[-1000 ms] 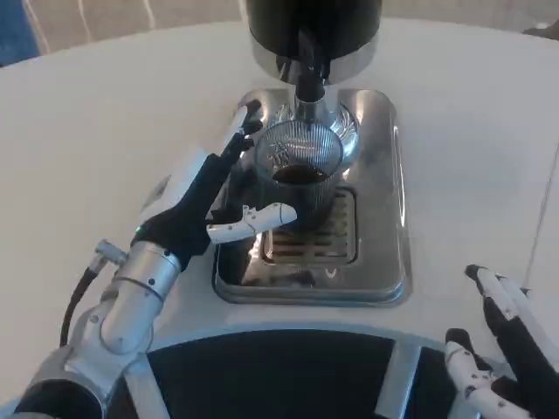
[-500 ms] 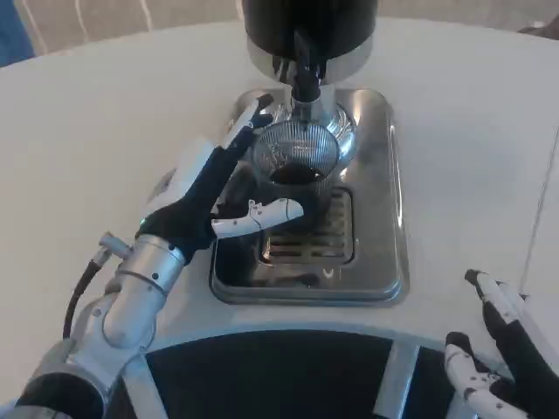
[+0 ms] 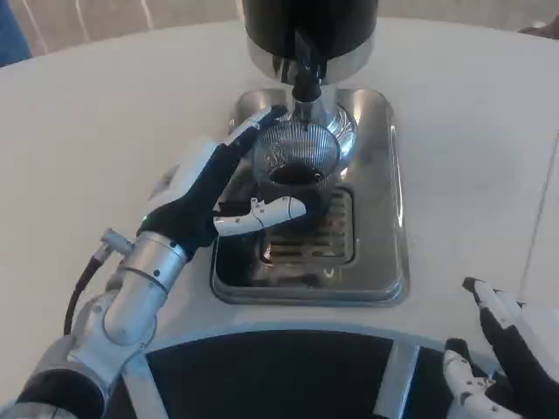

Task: Grasp the cup under the faucet to collect the drink, then remove the cup.

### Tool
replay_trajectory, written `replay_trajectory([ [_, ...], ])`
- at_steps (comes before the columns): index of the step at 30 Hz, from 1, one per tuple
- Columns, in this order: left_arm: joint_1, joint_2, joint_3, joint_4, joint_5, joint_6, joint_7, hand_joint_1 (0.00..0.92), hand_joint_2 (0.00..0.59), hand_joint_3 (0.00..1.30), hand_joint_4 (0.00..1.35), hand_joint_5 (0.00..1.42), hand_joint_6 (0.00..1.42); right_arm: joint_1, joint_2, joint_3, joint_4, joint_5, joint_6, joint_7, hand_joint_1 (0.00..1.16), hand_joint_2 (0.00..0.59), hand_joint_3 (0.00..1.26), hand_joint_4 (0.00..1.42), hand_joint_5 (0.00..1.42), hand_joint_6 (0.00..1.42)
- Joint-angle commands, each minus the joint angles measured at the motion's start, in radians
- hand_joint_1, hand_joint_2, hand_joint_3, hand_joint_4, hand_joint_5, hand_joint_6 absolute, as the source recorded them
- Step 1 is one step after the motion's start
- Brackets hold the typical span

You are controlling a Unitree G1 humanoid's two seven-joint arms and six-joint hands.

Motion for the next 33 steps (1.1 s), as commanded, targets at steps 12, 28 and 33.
replay_trajectory([
  [12, -0.019, -0.011, -0.024, 0.014, 0.024, 0.003, -0.006, 0.407, 0.084, 0.17, 0.19, 0.21, 0.19, 0.006, 0.068, -0.007, 0.004, -0.006, 0.022, 0.013, 0.09, 0.586, 0.01, 0.00, 0.00, 0.00],
  [28, -0.005, -0.029, -0.015, 0.006, 0.008, 0.023, 0.024, 0.417, 0.097, 0.32, 0.31, 0.31, 0.19, 0.018, 0.067, -0.016, 0.000, -0.005, 0.027, 0.017, 0.22, 0.586, 0.04, 0.00, 0.00, 0.00],
  [33, 0.002, -0.032, -0.015, -0.001, 0.013, 0.030, 0.049, 0.417, 0.098, 0.37, 0.37, 0.40, 0.19, 0.007, 0.072, -0.003, 0.026, -0.013, 0.028, 0.004, 0.25, 0.586, 0.05, 0.00, 0.00, 0.00],
])
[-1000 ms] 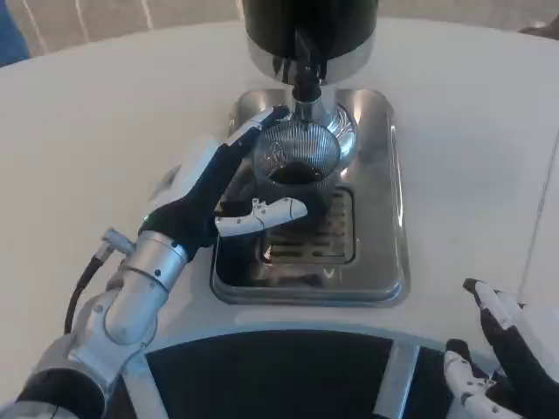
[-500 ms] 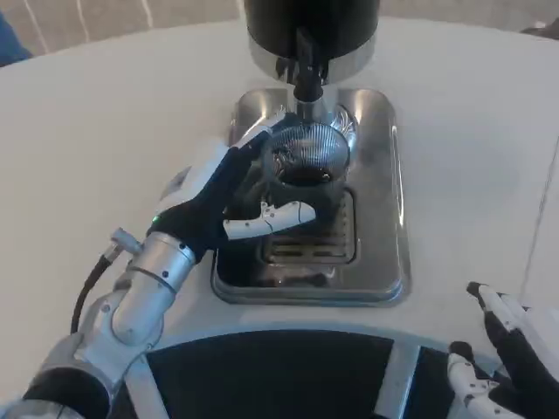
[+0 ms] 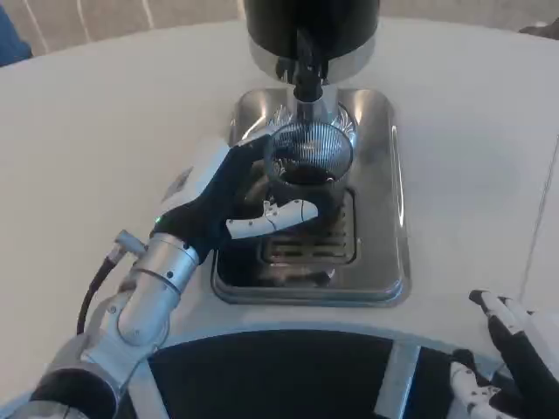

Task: Grasp the cup under the faucet to collect the drink, then remove the cup.

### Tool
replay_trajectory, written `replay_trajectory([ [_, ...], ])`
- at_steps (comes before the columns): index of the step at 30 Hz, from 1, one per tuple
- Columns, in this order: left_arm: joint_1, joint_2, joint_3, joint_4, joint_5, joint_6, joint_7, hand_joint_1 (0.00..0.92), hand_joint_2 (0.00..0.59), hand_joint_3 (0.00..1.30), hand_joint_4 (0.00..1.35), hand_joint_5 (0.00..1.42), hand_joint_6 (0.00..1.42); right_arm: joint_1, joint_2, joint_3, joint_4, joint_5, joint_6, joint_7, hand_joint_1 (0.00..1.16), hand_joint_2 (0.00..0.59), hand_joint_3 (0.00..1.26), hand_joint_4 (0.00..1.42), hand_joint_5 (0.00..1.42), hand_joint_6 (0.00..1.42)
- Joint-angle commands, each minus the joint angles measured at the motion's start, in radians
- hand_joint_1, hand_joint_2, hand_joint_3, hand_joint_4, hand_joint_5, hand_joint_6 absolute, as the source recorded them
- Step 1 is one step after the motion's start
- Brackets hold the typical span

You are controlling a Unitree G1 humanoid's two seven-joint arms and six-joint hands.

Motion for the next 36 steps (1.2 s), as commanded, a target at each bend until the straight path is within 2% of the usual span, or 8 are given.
replay_trajectory([
  [1, 0.012, -0.005, 0.004, -0.008, 0.003, 0.013, 0.035, 0.417, 0.098, 0.38, 0.38, 0.42, 0.20, 0.004, 0.072, 0.012, 0.020, -0.012, 0.007, -0.008, 0.26, 0.586, 0.05, 0.00, 0.00, 0.00],
  [11, 0.030, -0.012, 0.005, -0.026, 0.014, 0.004, 0.140, 0.431, 0.111, 0.57, 0.55, 0.69, 0.39, -0.001, 0.086, 0.032, -0.004, -0.048, 0.005, 0.021, 0.27, 0.586, 0.04, 0.00, 0.00, 0.00],
  [19, 0.049, -0.017, 0.003, -0.047, 0.025, -0.006, 0.199, 0.443, 0.107, 0.67, 0.66, 0.83, 0.48, -0.008, 0.086, 0.037, 0.011, -0.050, 0.014, 0.013, 0.28, 0.586, 0.04, 0.00, 0.00, 0.00],
  [25, 0.067, -0.018, 0.013, -0.067, 0.031, -0.013, 0.235, 0.461, 0.104, 0.75, 0.77, 0.98, 0.67, -0.006, 0.080, 0.032, 0.009, -0.044, 0.015, 0.009, 0.29, 0.581, 0.04, 0.00, 0.00, 0.00],
  [29, 0.085, -0.019, 0.021, -0.087, 0.036, -0.018, 0.277, 0.499, 0.118, 0.88, 0.92, 1.16, 0.85, -0.008, 0.072, 0.025, 0.005, -0.036, 0.017, 0.011, 0.29, 0.579, 0.04, 0.00, 0.00, 0.00],
  [32, 0.095, -0.016, 0.026, -0.102, 0.037, -0.019, 0.299, 0.515, 0.125, 0.95, 1.02, 1.27, 0.93, -0.009, 0.068, 0.020, 0.004, -0.030, 0.016, 0.010, 0.30, 0.578, 0.04, 0.00, 0.00, 0.00],
  [36, 0.105, -0.007, 0.039, -0.116, 0.034, -0.027, 0.301, 0.524, 0.118, 0.98, 1.09, 1.34, 0.98, -0.015, 0.064, 0.012, 0.008, -0.023, 0.015, 0.009, 0.30, 0.573, 0.04, 0.00, 0.00, 0.00],
])
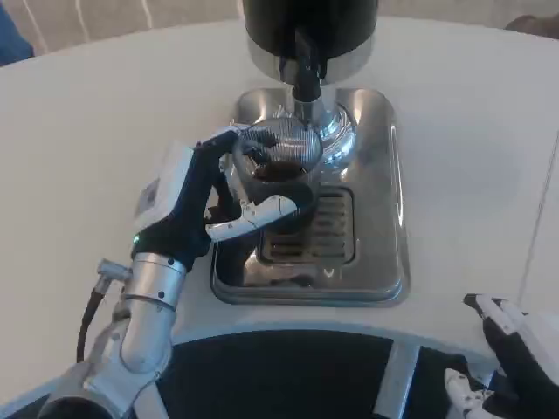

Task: Grasp the cup under the faucet to collect the drink, then remove the cup.

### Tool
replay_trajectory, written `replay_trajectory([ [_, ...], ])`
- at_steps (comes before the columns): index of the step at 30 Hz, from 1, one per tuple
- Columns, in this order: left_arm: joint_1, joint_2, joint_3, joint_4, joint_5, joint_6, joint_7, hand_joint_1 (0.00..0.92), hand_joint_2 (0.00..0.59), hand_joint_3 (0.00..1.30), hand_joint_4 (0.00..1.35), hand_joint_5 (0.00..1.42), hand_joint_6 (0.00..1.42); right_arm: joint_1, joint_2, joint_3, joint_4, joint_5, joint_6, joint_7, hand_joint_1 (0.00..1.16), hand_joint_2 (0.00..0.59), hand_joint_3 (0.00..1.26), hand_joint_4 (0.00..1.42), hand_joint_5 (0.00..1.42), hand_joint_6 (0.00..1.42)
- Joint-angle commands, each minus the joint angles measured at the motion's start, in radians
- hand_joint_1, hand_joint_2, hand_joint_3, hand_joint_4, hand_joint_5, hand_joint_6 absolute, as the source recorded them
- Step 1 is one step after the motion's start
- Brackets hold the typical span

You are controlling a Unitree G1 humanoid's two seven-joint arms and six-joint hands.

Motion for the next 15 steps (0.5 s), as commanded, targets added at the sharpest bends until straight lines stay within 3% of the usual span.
replay_trajectory([
  [1, 0.015, 0.013, 0.021, -0.040, -0.009, -0.039, 0.032, 0.525, 0.116, 0.98, 1.11, 1.35, 0.98, -0.006, 0.065, -0.013, 0.004, 0.010, 0.003, -0.007, 0.30, 0.572, 0.04, 0.00, 0.00, 0.00],
  [15, 0.053, 0.098, 0.034, -0.058, -0.009, -0.096, -0.025, 0.531, 0.089, 0.99, 1.14, 1.37, 1.02, -0.030, 0.083, 0.010, 0.019, -0.005, 0.005, -0.016, 0.30, 0.570, 0.04, 0.00, 0.00, 0.00],
])
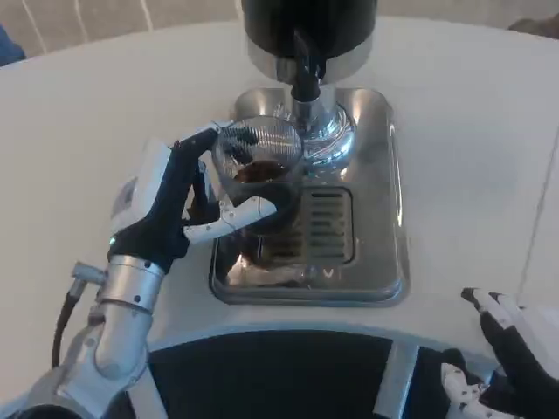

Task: Grasp the cup under the faucet to collect the drink, then remove the cup.

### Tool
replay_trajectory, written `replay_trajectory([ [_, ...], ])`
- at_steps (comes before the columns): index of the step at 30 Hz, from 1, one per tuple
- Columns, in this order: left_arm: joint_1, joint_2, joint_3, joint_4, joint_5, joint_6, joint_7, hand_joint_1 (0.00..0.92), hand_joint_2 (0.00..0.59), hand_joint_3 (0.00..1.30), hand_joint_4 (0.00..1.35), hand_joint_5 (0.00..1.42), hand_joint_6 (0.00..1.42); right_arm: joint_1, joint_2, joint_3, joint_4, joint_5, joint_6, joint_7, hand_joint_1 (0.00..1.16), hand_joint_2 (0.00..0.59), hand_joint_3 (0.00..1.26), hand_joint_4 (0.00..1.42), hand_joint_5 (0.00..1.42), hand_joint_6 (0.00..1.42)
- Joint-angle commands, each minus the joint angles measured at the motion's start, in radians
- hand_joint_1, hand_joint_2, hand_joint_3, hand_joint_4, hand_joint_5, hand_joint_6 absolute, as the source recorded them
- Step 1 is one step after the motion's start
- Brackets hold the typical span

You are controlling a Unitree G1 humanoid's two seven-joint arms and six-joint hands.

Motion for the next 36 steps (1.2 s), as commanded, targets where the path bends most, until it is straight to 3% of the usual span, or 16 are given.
replay_trajectory([
  [1, 0.016, 0.046, 0.011, -0.020, -0.005, -0.060, -0.009, 0.531, 0.089, 0.99, 1.14, 1.37, 1.02, -0.009, 0.081, 0.016, -0.001, -0.017, 0.005, -0.007, 0.30, 0.568, 0.04, 0.00, 0.00, 0.00],
  [16, 0.078, 0.125, 0.039, -0.054, -0.018, -0.118, -0.039, 0.533, 0.078, 0.99, 1.15, 1.37, 1.04, -0.075, 0.075, 0.019, 0.002, -0.027, 0.004, 0.000, 0.29, 0.559, 0.03, 0.00, 0.00, 0.00],
  [27, 0.154, 0.173, 0.091, -0.101, -0.060, -0.155, -0.115, 0.533, 0.069, 1.00, 1.15, 1.37, 1.06, -0.153, 0.025, -0.036, 0.022, 0.020, -0.015, 0.009, 0.26, 0.558, 0.02, 0.00, 0.00, 0.00],
  [36, 0.220, 0.196, 0.139, -0.145, -0.131, -0.180, -0.211, 0.535, 0.063, 1.00, 1.15, 1.37, 1.07, -0.205, -0.002, -0.051, 0.049, 0.034, -0.055, 0.019, 0.24, 0.551, 0.02, 0.00, 0.00, 0.00],
])
